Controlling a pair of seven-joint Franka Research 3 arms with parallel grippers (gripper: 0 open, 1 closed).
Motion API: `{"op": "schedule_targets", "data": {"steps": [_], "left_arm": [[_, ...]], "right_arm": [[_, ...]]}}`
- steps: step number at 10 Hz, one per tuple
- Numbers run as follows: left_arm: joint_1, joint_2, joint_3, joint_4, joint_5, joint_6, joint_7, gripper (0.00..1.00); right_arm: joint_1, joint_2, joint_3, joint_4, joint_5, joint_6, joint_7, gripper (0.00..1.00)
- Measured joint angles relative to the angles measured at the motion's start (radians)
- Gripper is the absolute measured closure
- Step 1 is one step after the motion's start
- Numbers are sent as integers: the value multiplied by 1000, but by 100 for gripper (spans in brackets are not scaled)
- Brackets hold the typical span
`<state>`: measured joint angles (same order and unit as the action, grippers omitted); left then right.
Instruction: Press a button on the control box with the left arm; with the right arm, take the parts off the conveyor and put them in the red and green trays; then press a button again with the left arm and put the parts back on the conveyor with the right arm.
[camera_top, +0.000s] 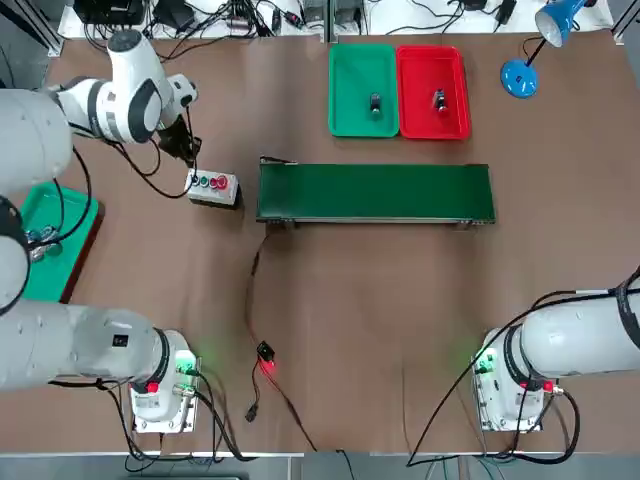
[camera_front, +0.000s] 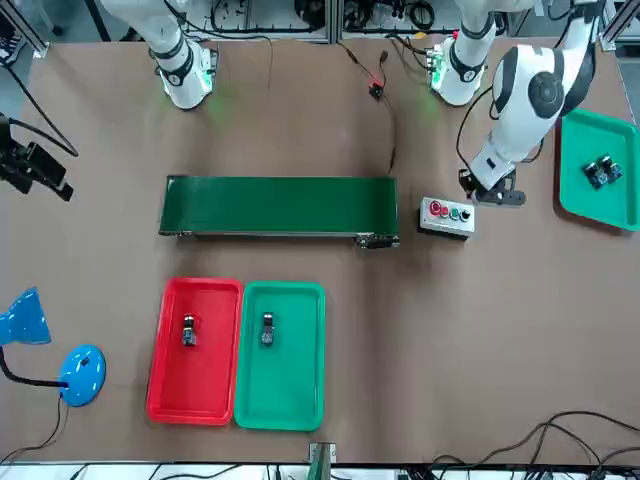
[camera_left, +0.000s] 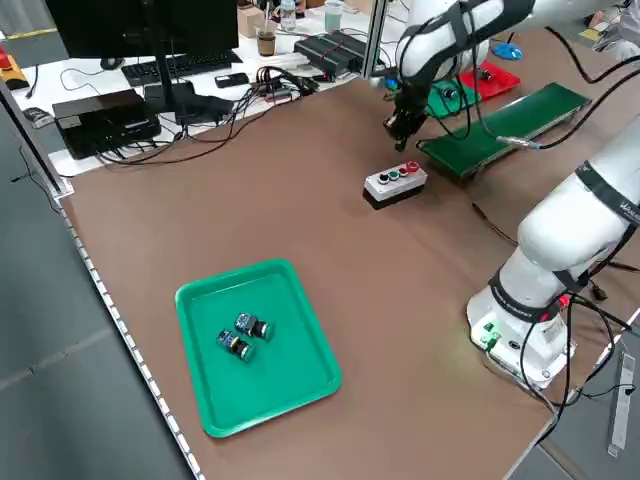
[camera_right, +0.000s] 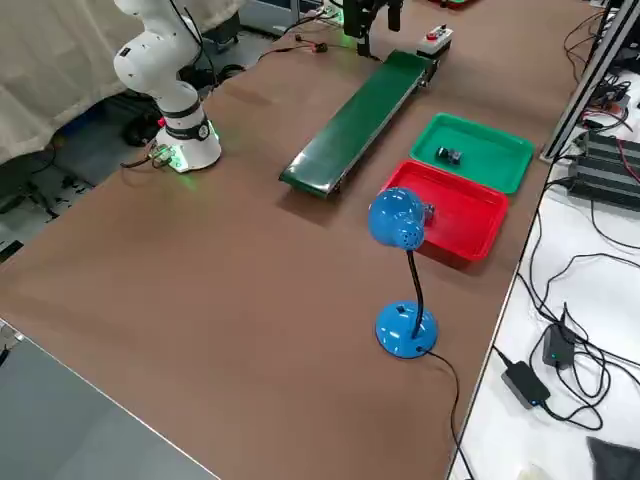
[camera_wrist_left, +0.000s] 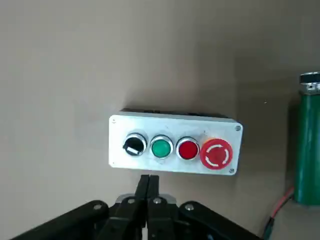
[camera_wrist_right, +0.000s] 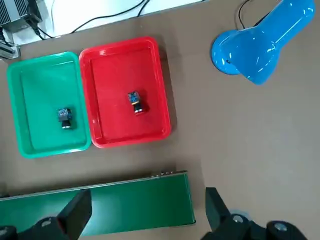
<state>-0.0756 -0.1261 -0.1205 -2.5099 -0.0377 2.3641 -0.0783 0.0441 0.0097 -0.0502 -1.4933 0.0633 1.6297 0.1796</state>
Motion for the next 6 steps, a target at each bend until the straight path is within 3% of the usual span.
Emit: {"op": "schedule_targets", "data": {"steps": [6], "left_arm": [[1, 146, -14, -3, 0, 141, -1, 94]], "right_arm": [[3, -1, 5, 2, 1, 0, 0, 0]]}}
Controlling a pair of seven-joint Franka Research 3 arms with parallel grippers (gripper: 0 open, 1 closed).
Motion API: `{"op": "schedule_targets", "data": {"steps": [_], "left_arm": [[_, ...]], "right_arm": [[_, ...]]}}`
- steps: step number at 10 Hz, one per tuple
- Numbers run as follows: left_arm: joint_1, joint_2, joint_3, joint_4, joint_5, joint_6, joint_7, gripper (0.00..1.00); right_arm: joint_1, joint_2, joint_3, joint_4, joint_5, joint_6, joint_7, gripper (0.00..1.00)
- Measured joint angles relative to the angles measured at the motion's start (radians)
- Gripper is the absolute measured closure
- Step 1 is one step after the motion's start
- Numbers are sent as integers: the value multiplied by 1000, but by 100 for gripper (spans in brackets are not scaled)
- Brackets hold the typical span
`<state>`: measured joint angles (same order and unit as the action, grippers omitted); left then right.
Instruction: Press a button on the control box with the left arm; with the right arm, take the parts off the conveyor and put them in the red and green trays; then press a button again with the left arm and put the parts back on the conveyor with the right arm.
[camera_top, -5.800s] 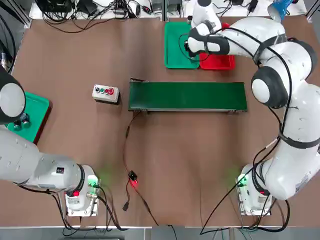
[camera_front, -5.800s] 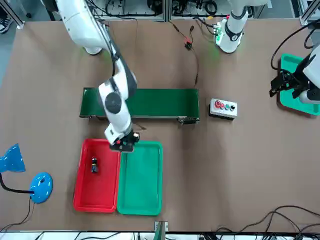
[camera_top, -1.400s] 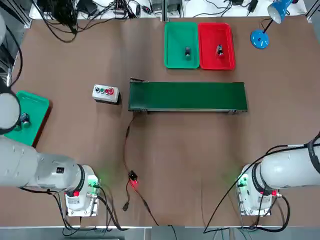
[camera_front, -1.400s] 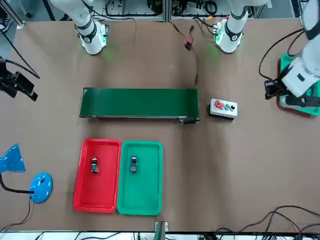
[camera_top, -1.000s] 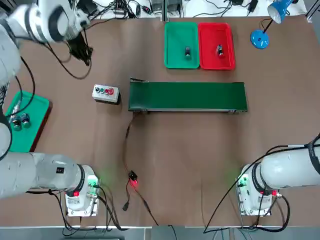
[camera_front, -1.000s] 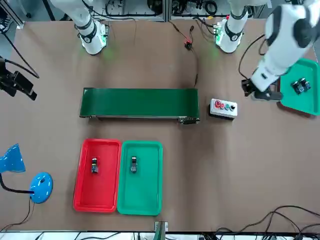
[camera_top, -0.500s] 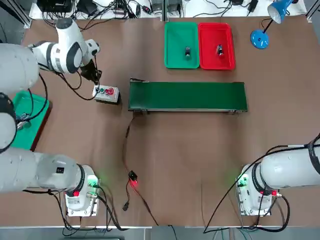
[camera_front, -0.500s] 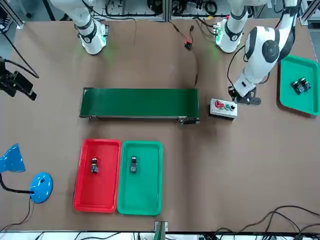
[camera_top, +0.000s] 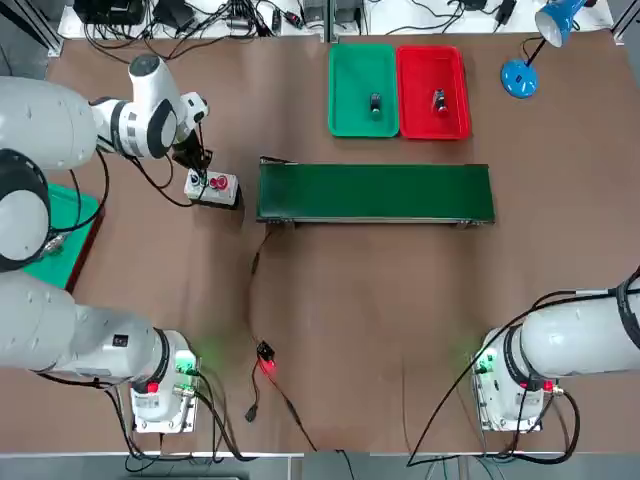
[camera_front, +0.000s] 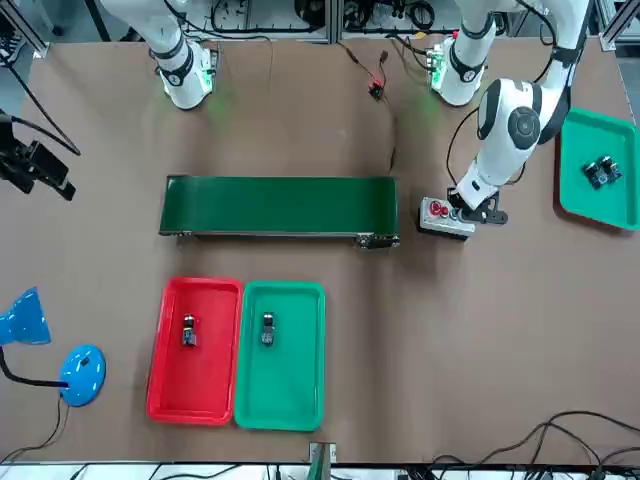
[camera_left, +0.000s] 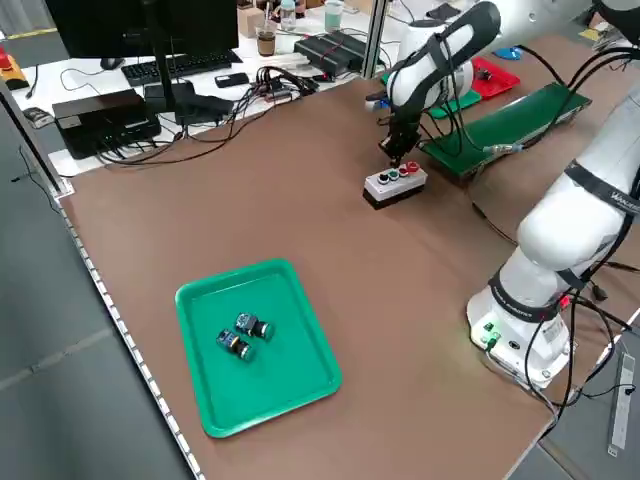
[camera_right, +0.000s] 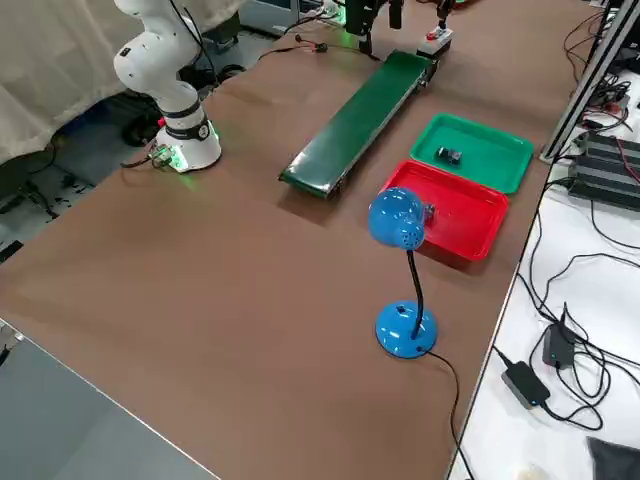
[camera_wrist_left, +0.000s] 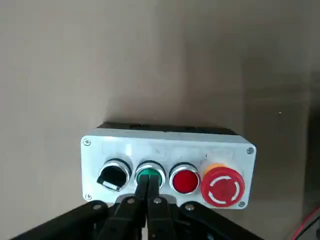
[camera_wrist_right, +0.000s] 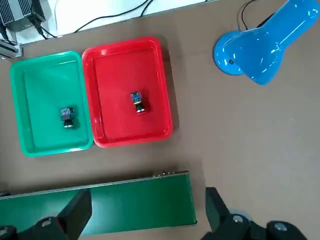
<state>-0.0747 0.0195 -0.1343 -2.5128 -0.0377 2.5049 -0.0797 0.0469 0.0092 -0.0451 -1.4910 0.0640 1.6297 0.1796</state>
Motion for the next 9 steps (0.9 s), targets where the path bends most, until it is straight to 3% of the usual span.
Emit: {"op": "schedule_targets", "data": {"steps": [9], "left_arm": [[2, 39, 0, -1, 0, 17, 0, 93]], "right_arm": [[1, 0, 5, 0, 0, -1, 0, 0]]}}
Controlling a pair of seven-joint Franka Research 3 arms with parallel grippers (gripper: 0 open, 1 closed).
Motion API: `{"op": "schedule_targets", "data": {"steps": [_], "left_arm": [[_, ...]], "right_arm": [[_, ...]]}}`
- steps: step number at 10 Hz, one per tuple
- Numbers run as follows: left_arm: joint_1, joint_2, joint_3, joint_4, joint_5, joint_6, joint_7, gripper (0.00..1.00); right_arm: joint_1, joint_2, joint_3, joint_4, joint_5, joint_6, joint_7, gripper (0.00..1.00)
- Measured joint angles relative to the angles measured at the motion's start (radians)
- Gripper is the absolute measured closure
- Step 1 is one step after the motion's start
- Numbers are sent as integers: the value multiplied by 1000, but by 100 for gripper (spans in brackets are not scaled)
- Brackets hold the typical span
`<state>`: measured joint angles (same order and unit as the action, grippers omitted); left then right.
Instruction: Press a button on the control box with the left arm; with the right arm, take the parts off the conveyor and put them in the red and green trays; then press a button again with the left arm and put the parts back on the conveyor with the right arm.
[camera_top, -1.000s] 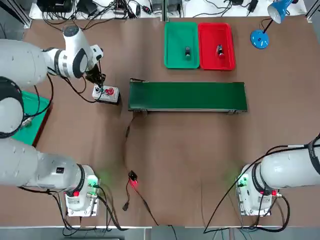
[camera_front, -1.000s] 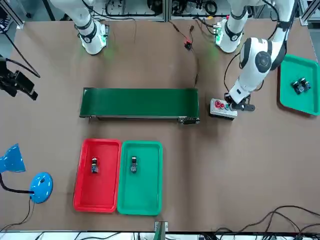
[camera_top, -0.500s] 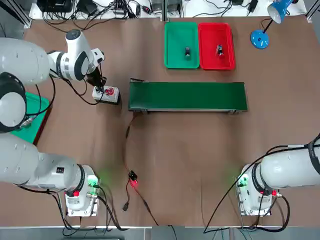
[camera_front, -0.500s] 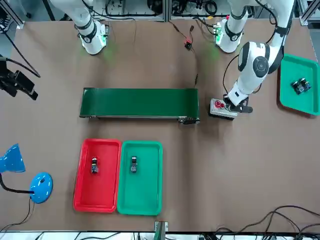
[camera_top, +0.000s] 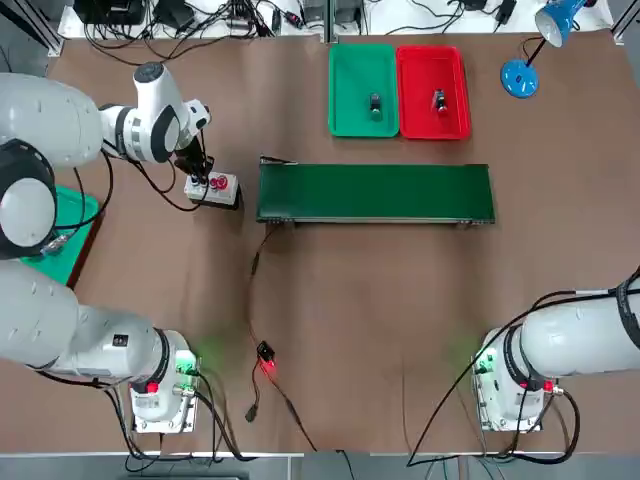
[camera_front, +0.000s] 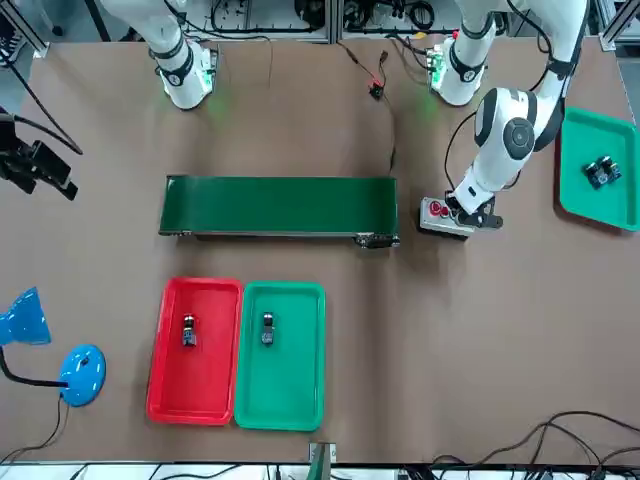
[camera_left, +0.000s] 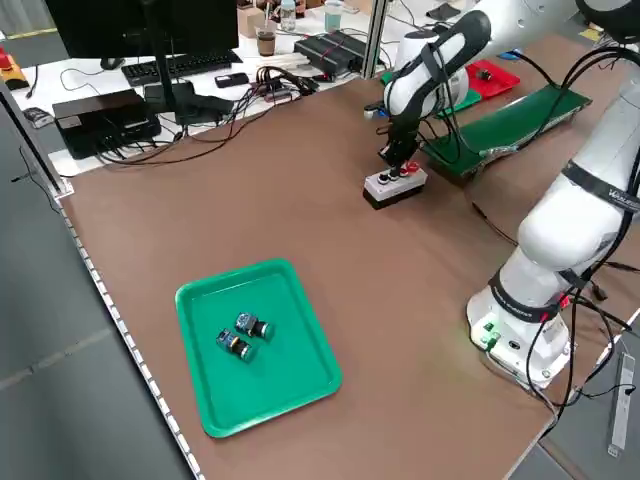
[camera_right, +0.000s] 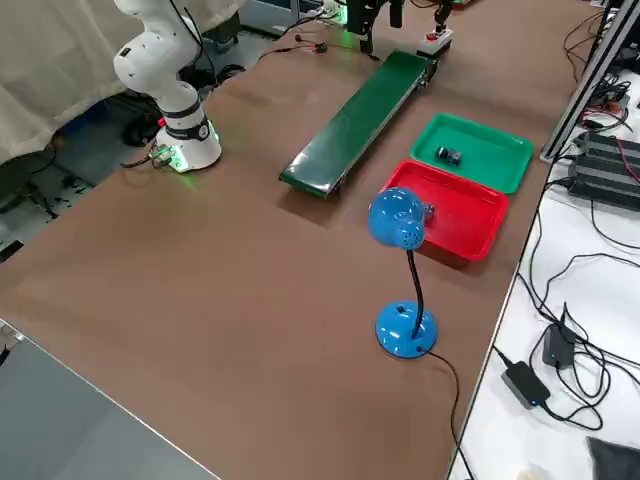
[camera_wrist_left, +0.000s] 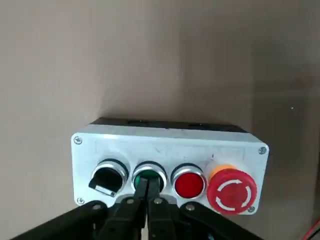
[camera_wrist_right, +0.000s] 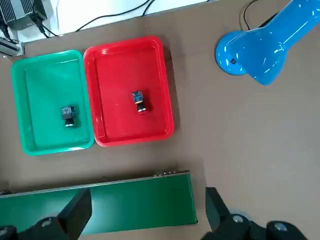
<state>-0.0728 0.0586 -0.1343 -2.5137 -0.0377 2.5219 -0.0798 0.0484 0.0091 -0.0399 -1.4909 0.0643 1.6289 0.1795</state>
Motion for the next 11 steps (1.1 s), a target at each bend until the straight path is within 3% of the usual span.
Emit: {"op": "schedule_targets", "data": {"steps": [4, 5, 7, 8, 11], "left_arm": [[0, -7, 0, 23, 0, -13, 0, 93], [0, -16, 0, 68, 0, -82, 0, 93], [3, -42, 2, 245, 0, -294, 0, 90], [8, -51, 5, 342, 0, -380, 0, 82], [30, -61, 48, 616, 0, -593, 4, 37]], "right_arm": [[0, 0, 1, 1, 0, 0, 0, 0], [0, 0, 0, 3, 0, 0, 0, 0], [0, -1, 0, 4, 0, 0, 0, 0], [0, -1, 0, 5, 0, 0, 0, 0], [0, -1, 1, 5, 0, 0, 0, 0]]}}
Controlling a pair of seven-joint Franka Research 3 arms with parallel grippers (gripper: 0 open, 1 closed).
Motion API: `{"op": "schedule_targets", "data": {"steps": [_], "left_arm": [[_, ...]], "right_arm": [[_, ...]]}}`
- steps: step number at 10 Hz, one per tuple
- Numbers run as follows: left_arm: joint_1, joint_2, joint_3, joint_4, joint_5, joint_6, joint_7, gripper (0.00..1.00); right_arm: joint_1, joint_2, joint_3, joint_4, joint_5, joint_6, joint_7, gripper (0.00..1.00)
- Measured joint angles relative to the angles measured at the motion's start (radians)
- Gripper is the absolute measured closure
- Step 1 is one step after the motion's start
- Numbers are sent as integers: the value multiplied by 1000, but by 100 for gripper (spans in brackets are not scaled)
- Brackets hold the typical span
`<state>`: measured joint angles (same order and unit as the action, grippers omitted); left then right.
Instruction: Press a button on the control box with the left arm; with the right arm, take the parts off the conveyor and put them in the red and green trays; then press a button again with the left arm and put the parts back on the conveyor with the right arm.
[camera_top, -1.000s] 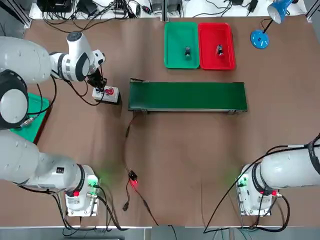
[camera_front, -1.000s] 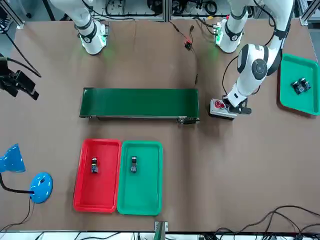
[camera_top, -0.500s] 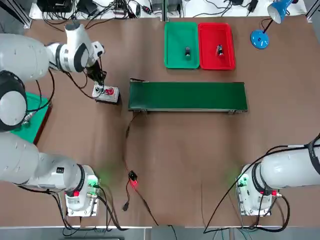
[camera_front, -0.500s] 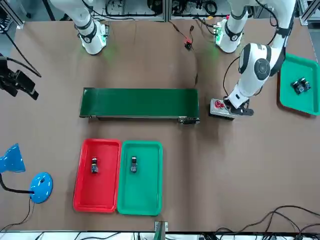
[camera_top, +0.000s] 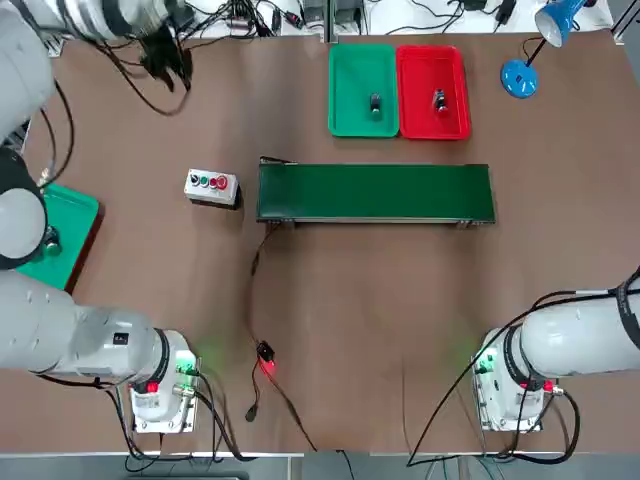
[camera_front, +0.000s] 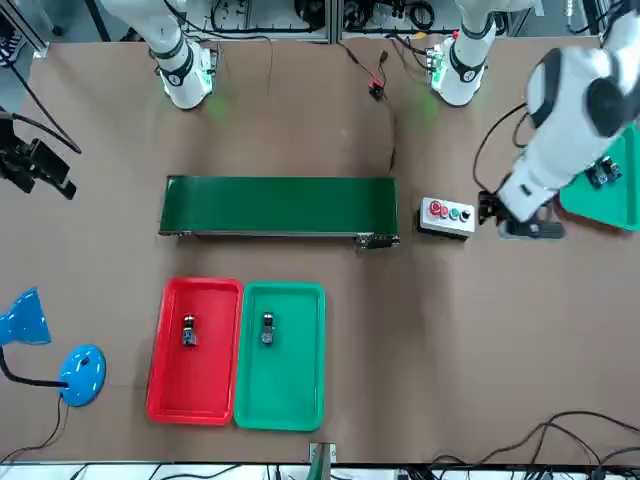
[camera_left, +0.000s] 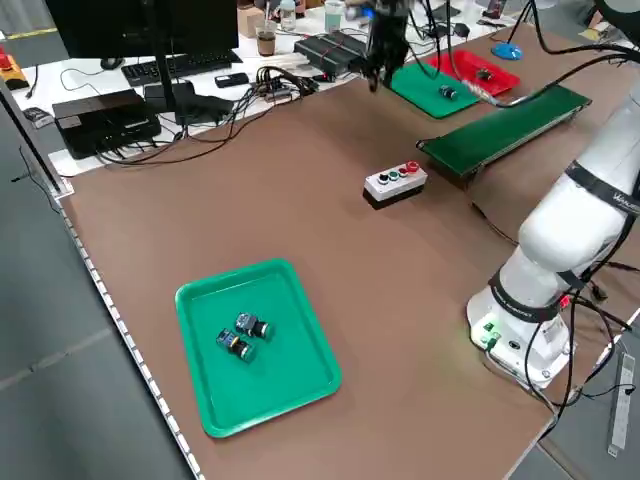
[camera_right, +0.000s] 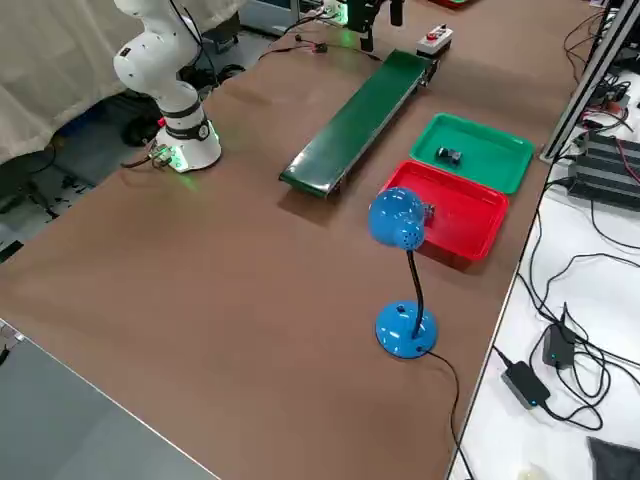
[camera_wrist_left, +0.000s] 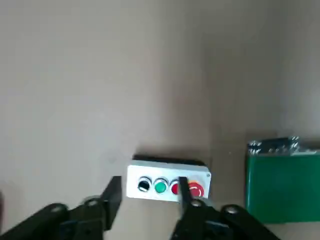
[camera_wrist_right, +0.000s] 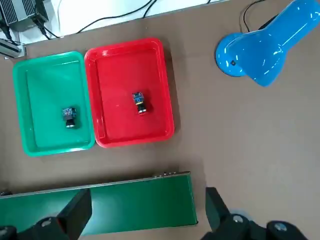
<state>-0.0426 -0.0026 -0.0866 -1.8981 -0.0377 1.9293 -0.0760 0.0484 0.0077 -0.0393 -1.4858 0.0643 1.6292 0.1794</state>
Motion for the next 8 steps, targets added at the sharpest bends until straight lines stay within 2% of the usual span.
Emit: {"op": "schedule_targets", "data": {"steps": [2, 3, 5, 6, 8], "left_arm": [[0, 1, 49, 192, 0, -145, 8, 8], [-1, 3, 62, 256, 0, -188, 8, 0], [-9, 4, 83, 349, 0, -291, 8, 0], [-16, -1, 91, 369, 0, -345, 8, 0], [-22, -8, 93, 368, 0, -383, 8, 0]], "right_arm": [[1, 0, 0, 0, 0, 0, 0, 0], [2, 0, 1, 0, 0, 0, 0, 0], [6, 0, 2, 0, 0, 0, 0, 0], [6, 0, 2, 0, 0, 0, 0, 0], [20, 0, 3, 0, 0, 0, -2, 0]]}}
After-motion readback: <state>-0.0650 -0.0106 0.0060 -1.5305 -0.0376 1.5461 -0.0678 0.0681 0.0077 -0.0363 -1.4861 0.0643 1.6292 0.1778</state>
